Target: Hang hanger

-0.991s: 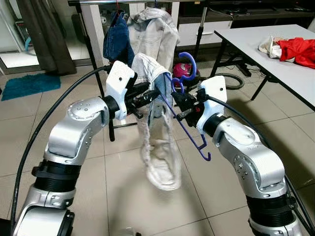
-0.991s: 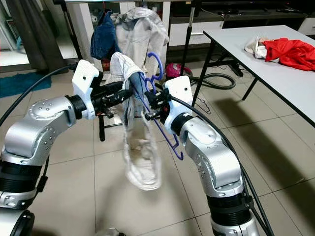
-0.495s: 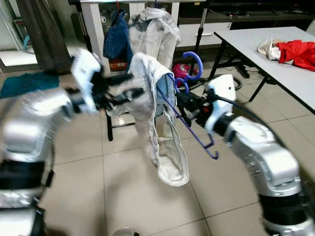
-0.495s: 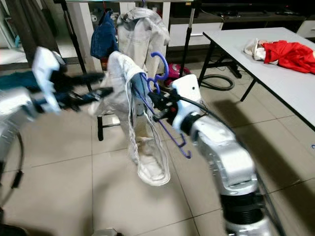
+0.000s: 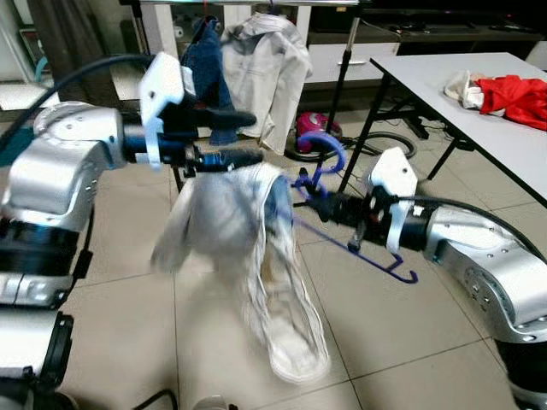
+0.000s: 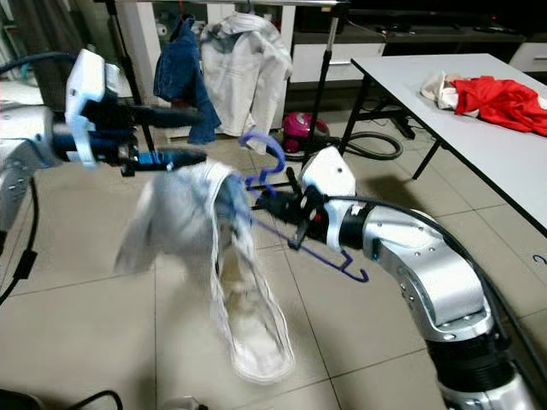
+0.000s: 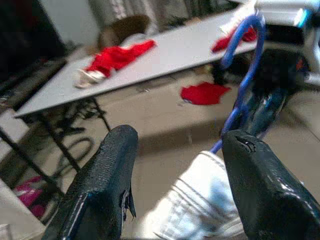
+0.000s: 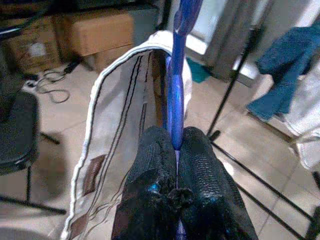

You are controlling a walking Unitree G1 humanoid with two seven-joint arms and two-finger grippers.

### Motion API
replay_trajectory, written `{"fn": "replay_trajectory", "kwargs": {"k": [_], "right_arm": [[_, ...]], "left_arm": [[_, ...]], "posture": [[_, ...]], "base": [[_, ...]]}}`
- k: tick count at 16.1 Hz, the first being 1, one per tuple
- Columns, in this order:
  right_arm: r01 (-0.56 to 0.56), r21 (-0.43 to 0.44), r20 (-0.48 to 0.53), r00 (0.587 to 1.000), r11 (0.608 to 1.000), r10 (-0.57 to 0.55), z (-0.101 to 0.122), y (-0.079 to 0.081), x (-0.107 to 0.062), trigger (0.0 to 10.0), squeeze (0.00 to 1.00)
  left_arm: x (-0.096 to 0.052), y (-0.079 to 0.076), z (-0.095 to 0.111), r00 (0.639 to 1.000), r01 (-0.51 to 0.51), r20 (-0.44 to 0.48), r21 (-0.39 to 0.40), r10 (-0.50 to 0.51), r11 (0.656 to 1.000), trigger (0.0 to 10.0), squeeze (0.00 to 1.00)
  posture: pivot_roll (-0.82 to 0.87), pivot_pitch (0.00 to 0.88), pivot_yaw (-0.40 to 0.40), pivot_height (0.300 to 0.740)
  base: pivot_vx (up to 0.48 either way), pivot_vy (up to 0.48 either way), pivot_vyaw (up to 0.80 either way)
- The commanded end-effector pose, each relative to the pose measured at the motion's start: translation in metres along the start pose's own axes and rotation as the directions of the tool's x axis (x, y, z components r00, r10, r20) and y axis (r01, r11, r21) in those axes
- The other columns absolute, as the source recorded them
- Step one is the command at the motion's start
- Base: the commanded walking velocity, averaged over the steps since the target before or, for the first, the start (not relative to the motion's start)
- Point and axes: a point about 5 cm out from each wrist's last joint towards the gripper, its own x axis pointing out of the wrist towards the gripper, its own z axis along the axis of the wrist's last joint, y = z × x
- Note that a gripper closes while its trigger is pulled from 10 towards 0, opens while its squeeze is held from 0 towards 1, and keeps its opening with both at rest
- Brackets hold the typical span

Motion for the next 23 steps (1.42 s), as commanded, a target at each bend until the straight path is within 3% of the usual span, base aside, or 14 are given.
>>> {"fn": "replay_trajectory", "kwargs": {"k": [1,5,7,8,9,10,18,21,23], "right_arm": [[-0.046,-0.069,0.064,0.997,0.997,0.050,0.018,0.005,-0.003,10.0,0.00],[-0.100,-0.091,0.053,0.993,0.991,0.105,0.022,0.009,-0.007,10.0,0.00],[-0.126,-0.091,0.056,0.990,0.988,0.131,0.024,0.012,-0.008,10.0,0.00],[-0.144,-0.092,0.057,0.987,0.985,0.150,0.024,0.014,-0.009,10.0,0.00],[-0.153,-0.094,0.056,0.986,0.984,0.158,0.024,0.014,-0.009,10.0,0.00],[-0.163,-0.093,0.054,0.984,0.982,0.169,0.024,0.015,-0.010,10.0,0.00],[-0.240,-0.096,0.020,0.970,0.966,0.243,0.022,0.018,-0.012,10.0,0.00],[-0.249,-0.103,0.025,0.967,0.963,0.252,0.025,0.017,-0.012,10.0,0.00],[-0.251,-0.105,0.028,0.967,0.962,0.255,0.026,0.017,-0.013,10.0,0.00]], "left_arm": [[0.003,0.002,0.000,0.998,0.052,-0.035,0.030,-0.051,0.998,10.0,0.00],[0.016,-0.012,-0.007,0.961,0.271,-0.040,-0.053,-0.273,0.961,10.0,0.00],[0.016,-0.017,-0.018,0.933,0.338,-0.099,-0.082,-0.345,0.938,10.0,0.00],[0.013,-0.016,-0.022,0.929,0.346,-0.102,-0.096,-0.355,0.933,9.2,0.00],[0.012,-0.016,-0.022,0.929,0.347,-0.101,-0.099,-0.356,0.933,3.3,0.00],[0.010,-0.015,-0.022,0.927,0.350,-0.103,-0.100,-0.360,0.931,0.0,0.00],[-0.005,-0.010,-0.024,0.906,0.358,-0.213,-0.078,-0.367,0.930,0.0,0.00],[-0.009,-0.012,-0.036,0.867,0.372,-0.325,-0.079,-0.377,0.925,0.0,0.00],[-0.009,-0.011,-0.037,0.865,0.376,-0.331,-0.072,-0.377,0.924,0.0,0.00]], "posture": [[0.10,0.000,-0.057,0.740],[0.09,0.000,-0.052,0.740],[0.09,0.000,-0.053,0.740],[0.08,0.000,-0.054,0.740],[0.08,0.000,-0.054,0.740],[0.08,0.000,-0.055,0.740],[0.09,0.000,-0.066,0.740],[0.09,0.000,-0.066,0.740],[0.09,0.000,-0.066,0.740]], "base": [[0.000,0.000,0.00],[0.000,0.000,0.00],[0.000,0.000,0.00],[0.000,0.000,0.00],[0.000,0.000,0.00],[0.000,0.000,0.00],[0.000,0.000,0.00],[0.000,0.000,0.00],[0.000,0.000,0.00]]}}
